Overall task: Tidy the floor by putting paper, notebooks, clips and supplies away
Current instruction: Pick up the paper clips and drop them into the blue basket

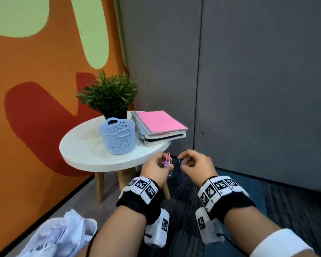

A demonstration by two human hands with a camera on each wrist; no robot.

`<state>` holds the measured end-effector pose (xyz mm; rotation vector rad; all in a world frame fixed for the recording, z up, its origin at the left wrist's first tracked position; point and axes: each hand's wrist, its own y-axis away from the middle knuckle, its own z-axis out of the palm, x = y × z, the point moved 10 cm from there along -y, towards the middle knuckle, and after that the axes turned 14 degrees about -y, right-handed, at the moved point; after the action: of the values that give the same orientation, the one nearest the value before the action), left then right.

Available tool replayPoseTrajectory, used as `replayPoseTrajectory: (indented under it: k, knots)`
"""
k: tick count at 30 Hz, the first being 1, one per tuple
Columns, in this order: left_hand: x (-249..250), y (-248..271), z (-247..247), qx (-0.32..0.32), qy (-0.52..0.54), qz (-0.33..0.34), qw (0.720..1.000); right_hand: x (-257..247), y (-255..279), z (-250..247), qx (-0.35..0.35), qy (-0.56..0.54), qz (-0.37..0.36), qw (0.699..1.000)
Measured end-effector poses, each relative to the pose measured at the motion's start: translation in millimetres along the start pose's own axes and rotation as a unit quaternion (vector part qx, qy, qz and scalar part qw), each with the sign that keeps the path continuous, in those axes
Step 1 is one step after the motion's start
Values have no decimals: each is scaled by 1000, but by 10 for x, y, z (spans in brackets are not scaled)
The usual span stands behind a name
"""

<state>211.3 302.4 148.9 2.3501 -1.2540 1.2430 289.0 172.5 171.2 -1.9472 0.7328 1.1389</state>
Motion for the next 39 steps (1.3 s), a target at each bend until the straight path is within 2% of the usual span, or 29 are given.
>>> replayPoseTrajectory:
  k: [4,8,14,18,22,26,33,39]
  knots:
    - [280,-278,-750,83,36,25,996,-651,-384,68,27,-41,-63,997]
    - [409,-452,-1457,158,25,52,986,-1105,-656,269,39,-64,-92,993]
    - [232,-583,-2035,222,-54,39,973,-1518,-895,729,38,-93,-119,988]
    - [83,-676,-2099,214,-83,21,973,-1610,-971,969,34,-76,-116,990]
    - [-73,-724,-2052,181,-152,-12,971,-1577,-998,1213,-7,-13,-96,995]
    - [-138,-719,-1998,166,-204,-25,965,-1527,-978,1275,-22,22,-77,997]
    - [-188,-743,-2018,173,-175,-41,968,-1562,-907,1250,-42,41,-64,996]
    - [-79,-668,-2044,189,-205,-34,960,-1590,-838,1200,-47,42,-73,995]
